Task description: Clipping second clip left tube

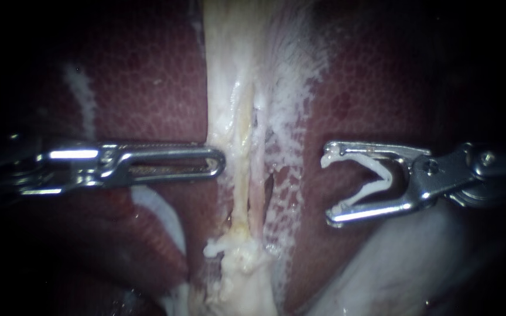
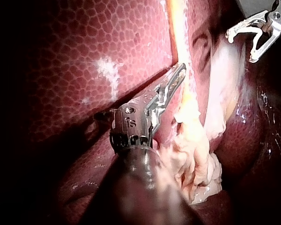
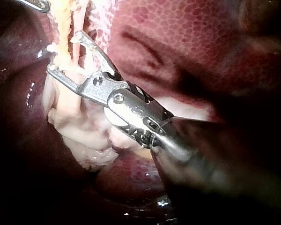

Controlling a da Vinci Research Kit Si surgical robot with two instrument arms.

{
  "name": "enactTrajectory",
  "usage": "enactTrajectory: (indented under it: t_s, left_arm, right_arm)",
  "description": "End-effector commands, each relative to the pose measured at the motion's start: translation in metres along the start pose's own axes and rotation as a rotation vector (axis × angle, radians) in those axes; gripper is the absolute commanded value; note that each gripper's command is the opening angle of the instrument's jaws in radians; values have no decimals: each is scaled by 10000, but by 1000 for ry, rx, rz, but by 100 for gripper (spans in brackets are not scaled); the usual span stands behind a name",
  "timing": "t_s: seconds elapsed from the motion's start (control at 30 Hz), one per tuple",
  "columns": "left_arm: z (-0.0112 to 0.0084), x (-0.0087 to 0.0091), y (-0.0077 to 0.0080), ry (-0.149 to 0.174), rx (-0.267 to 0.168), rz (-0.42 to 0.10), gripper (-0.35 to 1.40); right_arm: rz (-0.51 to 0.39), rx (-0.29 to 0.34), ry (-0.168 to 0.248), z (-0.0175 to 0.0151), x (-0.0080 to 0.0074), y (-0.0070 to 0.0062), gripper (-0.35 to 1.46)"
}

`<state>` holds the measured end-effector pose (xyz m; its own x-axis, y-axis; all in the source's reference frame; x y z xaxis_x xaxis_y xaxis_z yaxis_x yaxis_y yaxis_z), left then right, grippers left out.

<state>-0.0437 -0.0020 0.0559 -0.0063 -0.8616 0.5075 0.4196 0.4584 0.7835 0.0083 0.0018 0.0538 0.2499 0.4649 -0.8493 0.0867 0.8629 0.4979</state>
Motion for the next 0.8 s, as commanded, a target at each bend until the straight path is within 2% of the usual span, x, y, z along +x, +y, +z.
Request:
enactTrajectory:
  t_s: [0.03, 0.27, 0.43, 0.63, 0.8]
  left_arm:
    - [0, 0, 0, 1, -1, 0, -35]
    - [-5, -6, -2, 2, 2, -4, -35]
    - [-21, -25, -3, 11, 10, -14, -35]
    - [-44, -49, -16, -18, 11, -35, -35]
    - [-53, -55, -23, -26, 12, -34, -35]
  right_arm:
    - [0, 0, 0, 0, 0, 0, 60]
    - [-7, 5, 1, 8, -9, -4, 60]
    - [52, 10, 5, 19, -18, -7, 60]
    - [108, 25, 6, 32, -34, -6, 58]
    - [144, 35, -16, 49, -54, -3, 58]
